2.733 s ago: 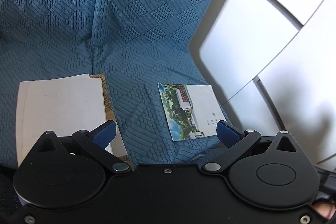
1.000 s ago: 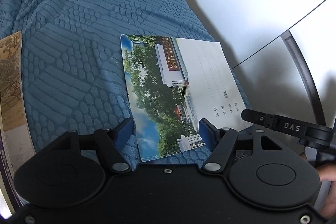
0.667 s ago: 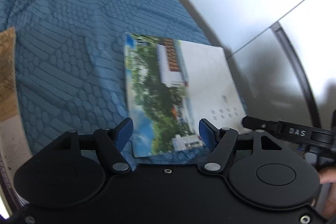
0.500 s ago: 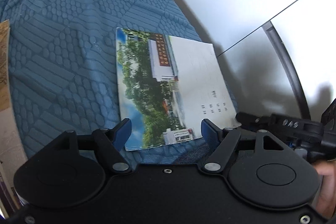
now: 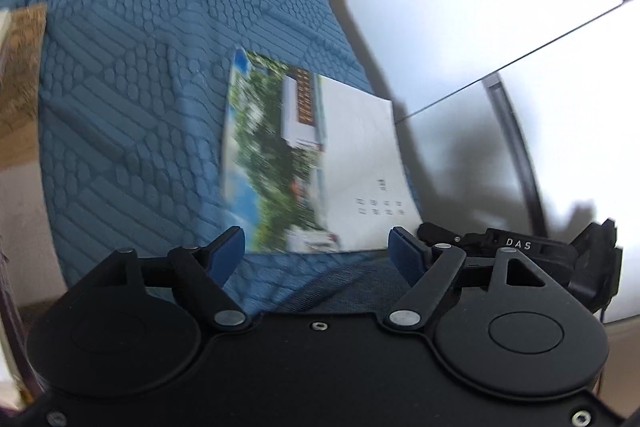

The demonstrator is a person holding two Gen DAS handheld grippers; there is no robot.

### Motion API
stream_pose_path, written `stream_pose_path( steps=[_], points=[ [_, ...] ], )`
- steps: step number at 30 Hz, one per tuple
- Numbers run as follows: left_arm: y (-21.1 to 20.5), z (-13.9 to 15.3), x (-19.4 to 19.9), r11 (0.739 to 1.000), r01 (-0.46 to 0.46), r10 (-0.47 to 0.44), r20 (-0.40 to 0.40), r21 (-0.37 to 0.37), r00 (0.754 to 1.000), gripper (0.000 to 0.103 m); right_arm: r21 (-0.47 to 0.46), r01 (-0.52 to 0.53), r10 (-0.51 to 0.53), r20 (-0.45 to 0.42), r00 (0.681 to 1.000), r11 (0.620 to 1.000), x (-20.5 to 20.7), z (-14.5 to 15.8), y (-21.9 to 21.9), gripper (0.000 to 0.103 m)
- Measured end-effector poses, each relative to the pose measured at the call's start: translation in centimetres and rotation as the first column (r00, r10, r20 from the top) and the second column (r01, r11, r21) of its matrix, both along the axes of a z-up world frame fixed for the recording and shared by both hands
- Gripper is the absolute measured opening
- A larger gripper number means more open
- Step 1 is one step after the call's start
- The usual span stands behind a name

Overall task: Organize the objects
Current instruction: 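Lower the open left tool onto the edge of the photo postcard, then close the left tool on the postcard and lift it off the seat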

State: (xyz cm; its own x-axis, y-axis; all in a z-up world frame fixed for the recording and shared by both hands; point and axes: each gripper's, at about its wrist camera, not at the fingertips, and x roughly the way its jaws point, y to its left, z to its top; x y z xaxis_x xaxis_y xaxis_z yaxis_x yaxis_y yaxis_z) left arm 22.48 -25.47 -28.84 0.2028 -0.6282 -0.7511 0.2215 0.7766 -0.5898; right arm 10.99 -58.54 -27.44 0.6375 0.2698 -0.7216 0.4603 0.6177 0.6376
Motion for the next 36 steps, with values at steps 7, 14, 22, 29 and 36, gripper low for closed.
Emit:
stream_pose_path(
  steps=[7,14,22,29,36],
  points=[
    [0.6,0.2,-0.9,0.991,-0.034,0.023,-0.087,-0.131,0.996,0.077,0.084,-0.008,0.001,0.084,0.996,0.996,-0.9,2.6,1.8,0.005],
    [2.3,-1.8,-1.7,0.942,-0.174,0.096,-0.265,-0.288,0.959,0.075,0.044,-0.072,0.066,0.141,0.988,0.996,-1.3,5.9,5.0,0.004],
    [3.1,-3.1,-2.0,0.86,-0.293,0.116,-0.401,-0.417,0.909,0.076,0.001,-0.084,0.083,0.109,0.991,0.996,-2.7,8.0,8.1,0.004],
    [3.6,-4.7,-3.3,0.811,-0.385,0.121,-0.518,-0.44,0.847,0.064,-0.008,-0.09,0.091,0.111,0.99,0.996,-3.8,9.0,10.0,0.004],
    [4.1,-6.3,-4.3,0.781,-0.46,0.138,-0.6,-0.423,0.788,0.027,-0.026,-0.101,0.102,0.087,0.991,0.995,-4.8,8.9,11.2,0.005]
  ],
)
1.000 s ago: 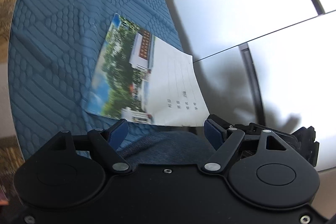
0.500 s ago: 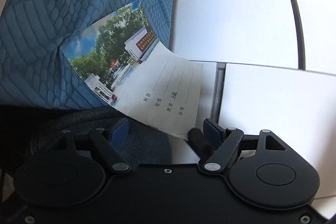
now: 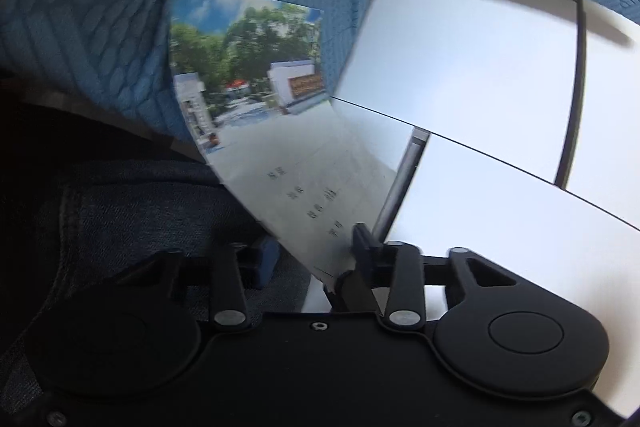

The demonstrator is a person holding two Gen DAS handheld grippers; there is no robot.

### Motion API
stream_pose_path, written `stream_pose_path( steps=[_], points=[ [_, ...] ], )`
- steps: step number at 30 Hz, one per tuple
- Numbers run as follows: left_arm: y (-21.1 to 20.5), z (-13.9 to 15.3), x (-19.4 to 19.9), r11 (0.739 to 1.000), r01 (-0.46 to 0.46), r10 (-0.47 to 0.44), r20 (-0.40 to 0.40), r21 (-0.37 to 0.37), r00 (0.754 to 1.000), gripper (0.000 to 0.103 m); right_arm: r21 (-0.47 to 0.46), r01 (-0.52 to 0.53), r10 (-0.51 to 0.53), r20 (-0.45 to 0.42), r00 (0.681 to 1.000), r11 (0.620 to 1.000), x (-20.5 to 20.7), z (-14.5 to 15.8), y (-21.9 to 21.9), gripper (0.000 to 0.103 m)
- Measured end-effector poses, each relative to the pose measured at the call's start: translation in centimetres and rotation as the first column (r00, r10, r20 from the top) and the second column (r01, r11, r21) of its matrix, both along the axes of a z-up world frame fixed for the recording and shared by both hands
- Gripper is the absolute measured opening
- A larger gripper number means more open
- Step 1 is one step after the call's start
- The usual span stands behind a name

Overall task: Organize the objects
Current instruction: 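Close the left tool on the postcard and lift it off the seat, then carry the postcard with the left tool toward the book stack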

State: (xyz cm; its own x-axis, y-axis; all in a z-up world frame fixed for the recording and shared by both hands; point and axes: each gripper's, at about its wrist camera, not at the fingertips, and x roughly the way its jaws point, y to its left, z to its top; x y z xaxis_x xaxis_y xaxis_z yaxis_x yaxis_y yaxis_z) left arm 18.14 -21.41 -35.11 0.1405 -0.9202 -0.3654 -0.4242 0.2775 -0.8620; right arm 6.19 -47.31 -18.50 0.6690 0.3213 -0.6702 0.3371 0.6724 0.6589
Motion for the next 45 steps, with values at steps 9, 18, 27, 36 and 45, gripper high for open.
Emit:
stream_pose_path(
  steps=[9,18,27,36,45],
  points=[
    [0.2,-1.2,-0.6,0.997,-0.037,0.035,-0.031,-0.064,0.999,0.005,0.026,0.009,-0.009,-0.037,0.999,1.0,-0.2,0.4,-1.8,0.013],
    [1.4,0.0,-0.1,0.998,-0.022,0.023,0.011,-0.051,1.0,0.004,0.075,0.153,-0.149,-0.058,0.987,0.985,0.7,-0.7,-5.5,0.064],
    [1.6,0.8,0.3,0.999,0.023,-0.021,0.048,-0.028,0.999,0.004,0.024,0.24,-0.235,-0.13,0.963,0.971,3.4,-4.3,-8.0,0.061],
    [2.1,1.6,0.4,0.999,0.033,-0.034,0.075,0.02,0.997,0.004,0.149,0.322,-0.282,-0.238,0.929,0.935,4.4,-8.5,-8.9,0.034],
    [3.0,4.0,0.1,0.993,0.049,-0.061,0.119,0.103,0.991,0.006,0.117,0.281,-0.263,-0.149,0.953,0.952,4.2,-5.7,-8.0,0.008]
  ],
)
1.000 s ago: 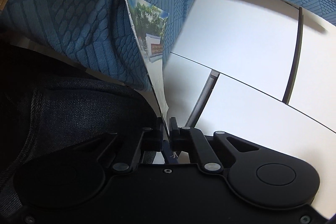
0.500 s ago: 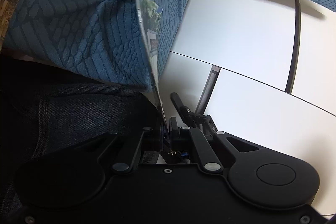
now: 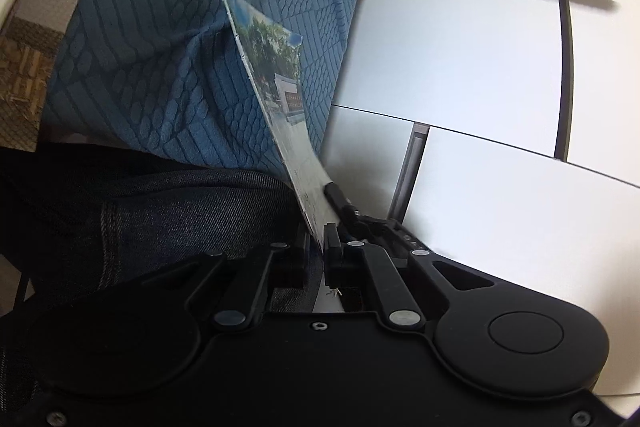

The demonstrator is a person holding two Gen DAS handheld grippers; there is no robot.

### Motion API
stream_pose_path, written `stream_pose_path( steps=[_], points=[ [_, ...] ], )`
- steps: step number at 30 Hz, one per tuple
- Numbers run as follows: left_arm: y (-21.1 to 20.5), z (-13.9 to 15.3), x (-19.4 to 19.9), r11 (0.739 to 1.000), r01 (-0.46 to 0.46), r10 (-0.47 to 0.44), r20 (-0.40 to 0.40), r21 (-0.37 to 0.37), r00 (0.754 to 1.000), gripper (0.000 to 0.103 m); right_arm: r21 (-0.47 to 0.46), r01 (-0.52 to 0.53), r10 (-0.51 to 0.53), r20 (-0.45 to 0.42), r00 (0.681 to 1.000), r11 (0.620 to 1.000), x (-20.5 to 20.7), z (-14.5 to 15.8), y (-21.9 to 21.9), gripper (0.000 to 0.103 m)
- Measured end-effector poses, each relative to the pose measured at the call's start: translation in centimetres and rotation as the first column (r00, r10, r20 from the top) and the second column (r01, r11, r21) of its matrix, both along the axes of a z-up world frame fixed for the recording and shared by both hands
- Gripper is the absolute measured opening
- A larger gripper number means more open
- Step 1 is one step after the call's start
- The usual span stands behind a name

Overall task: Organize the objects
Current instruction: 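Carry the postcard with the left tool toward the book stack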

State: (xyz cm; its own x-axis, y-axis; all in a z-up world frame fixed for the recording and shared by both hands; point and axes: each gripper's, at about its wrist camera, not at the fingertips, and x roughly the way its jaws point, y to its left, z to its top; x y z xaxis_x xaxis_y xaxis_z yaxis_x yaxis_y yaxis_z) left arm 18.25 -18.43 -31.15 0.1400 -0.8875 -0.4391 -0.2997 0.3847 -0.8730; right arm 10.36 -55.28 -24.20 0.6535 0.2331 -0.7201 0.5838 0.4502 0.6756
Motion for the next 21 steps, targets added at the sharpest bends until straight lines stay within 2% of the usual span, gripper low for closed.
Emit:
stream_pose_path(
  steps=[5,8,16,21],
  points=[
    [1.3,2.5,-0.1,1.0,-0.002,0.001,0.042,0.026,0.999,0.006,-0.047,-0.054,0.057,0.068,0.996,0.997,0.1,3.2,1.5,0.005],
    [2.4,4.2,-0.1,1.0,-0.005,0.006,0.08,-0.01,0.997,0.007,-0.082,-0.078,0.088,0.118,0.989,0.994,0.1,5.4,2.6,0.005],
    [6.5,9.2,0.2,1.0,-0.028,0.029,0.171,-0.007,0.985,0.008,-0.119,-0.14,0.164,0.226,0.96,0.983,0.7,10.6,6.4,0.005],
    [10.3,12.8,0.7,0.998,-0.05,0.041,0.252,0.027,0.967,0.008,-0.151,-0.188,0.224,0.278,0.934,0.971,1.8,13.3,9.9,0.005]
  ],
)
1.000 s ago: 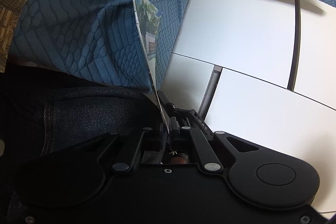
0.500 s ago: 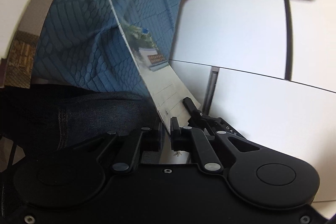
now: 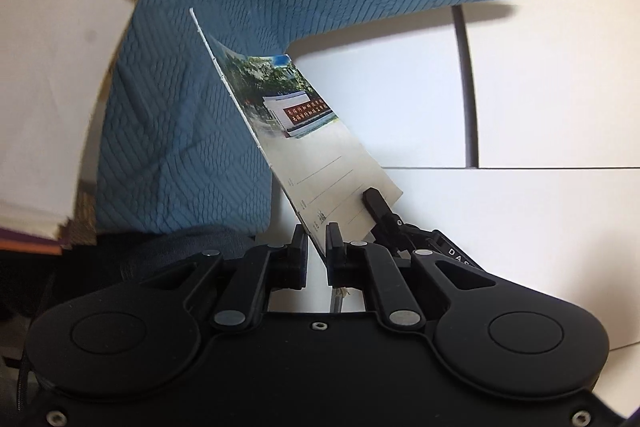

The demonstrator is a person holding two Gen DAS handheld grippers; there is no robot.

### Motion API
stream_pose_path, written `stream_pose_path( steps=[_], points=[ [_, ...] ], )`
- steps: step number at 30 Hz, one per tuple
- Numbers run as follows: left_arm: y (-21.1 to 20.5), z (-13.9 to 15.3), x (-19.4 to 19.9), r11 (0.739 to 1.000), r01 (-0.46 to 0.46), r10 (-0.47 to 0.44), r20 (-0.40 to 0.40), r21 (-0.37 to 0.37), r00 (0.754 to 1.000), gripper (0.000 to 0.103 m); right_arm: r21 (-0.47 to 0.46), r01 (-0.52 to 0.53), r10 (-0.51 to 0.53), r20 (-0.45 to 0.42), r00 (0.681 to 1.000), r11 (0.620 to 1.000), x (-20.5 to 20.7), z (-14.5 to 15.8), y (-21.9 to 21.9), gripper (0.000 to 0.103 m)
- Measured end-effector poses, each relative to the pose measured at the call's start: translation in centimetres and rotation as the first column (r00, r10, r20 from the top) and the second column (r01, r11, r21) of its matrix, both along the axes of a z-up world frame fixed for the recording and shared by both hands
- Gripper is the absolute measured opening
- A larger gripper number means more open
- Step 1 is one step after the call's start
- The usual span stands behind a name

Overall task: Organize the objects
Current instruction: 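Carry the postcard with the left tool toward the book stack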

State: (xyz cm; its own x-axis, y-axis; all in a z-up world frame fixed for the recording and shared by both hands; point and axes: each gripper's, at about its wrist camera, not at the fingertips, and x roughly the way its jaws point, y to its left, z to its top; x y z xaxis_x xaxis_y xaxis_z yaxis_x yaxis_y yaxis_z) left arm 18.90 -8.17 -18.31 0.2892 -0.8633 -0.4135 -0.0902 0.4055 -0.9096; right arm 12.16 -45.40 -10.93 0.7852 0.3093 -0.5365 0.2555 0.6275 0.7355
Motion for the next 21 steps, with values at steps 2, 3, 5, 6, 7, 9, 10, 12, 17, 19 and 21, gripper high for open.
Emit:
stream_pose_path(
  steps=[2,3,5,6,7,9,10,12,17,19,21],
  points=[
    [1.6,1.3,0.3,1.0,-0.011,0.011,0.029,0.014,1.0,0.008,-0.007,-0.018,0.018,0.024,1.0,1.0,0.6,1.1,1.4,0.005],
    [2.3,1.9,0.4,1.0,-0.016,0.015,0.043,0.026,0.999,0.008,-0.007,-0.03,0.03,0.036,0.999,1.0,0.8,1.6,2.2,0.005],
    [3.8,3.0,0.8,0.999,-0.023,0.02,0.071,0.045,0.997,0.008,-0.028,-0.048,0.05,0.053,0.997,0.998,1.5,2.5,3.9,0.005],
    [4.6,3.4,1.0,0.998,-0.025,0.02,0.082,0.051,0.996,0.009,-0.043,-0.057,0.06,0.063,0.996,0.997,1.8,2.8,4.7,0.005],
    [5.4,3.8,1.3,0.998,-0.026,0.02,0.093,0.057,0.995,0.009,-0.058,-0.065,0.069,0.071,0.995,0.996,2.1,3.1,5.7,0.005],
    [7.0,4.2,1.6,0.997,-0.028,0.019,0.118,0.072,0.993,0.009,-0.076,-0.079,0.086,0.082,0.993,0.994,2.5,3.4,7.3,0.005],
    [7.8,4.3,1.7,0.996,-0.03,0.019,0.129,0.082,0.991,0.009,-0.083,-0.082,0.089,0.085,0.992,0.993,2.7,3.3,8.2,0.005],
    [9.5,4.1,1.7,0.994,-0.038,0.023,0.146,0.1,0.989,0.009,-0.094,-0.088,0.096,0.079,0.992,0.992,3.2,3.0,9.9,0.005],
    [13.2,2.0,1.4,0.99,-0.067,0.046,0.157,0.128,0.987,0.009,-0.12,-0.115,0.122,0.057,0.991,0.986,3.8,1.0,14.1,0.005],
    [14.2,0.5,1.4,0.984,-0.075,0.054,0.135,0.159,0.989,0.009,-0.141,-0.132,0.14,0.043,0.989,0.981,4.0,-0.1,15.6,0.005],
    [15.4,-0.9,1.6,0.976,-0.097,0.075,0.117,0.193,0.99,0.009,-0.158,-0.158,0.163,0.02,0.986,0.975,4.1,-1.6,16.9,0.005]
  ],
)
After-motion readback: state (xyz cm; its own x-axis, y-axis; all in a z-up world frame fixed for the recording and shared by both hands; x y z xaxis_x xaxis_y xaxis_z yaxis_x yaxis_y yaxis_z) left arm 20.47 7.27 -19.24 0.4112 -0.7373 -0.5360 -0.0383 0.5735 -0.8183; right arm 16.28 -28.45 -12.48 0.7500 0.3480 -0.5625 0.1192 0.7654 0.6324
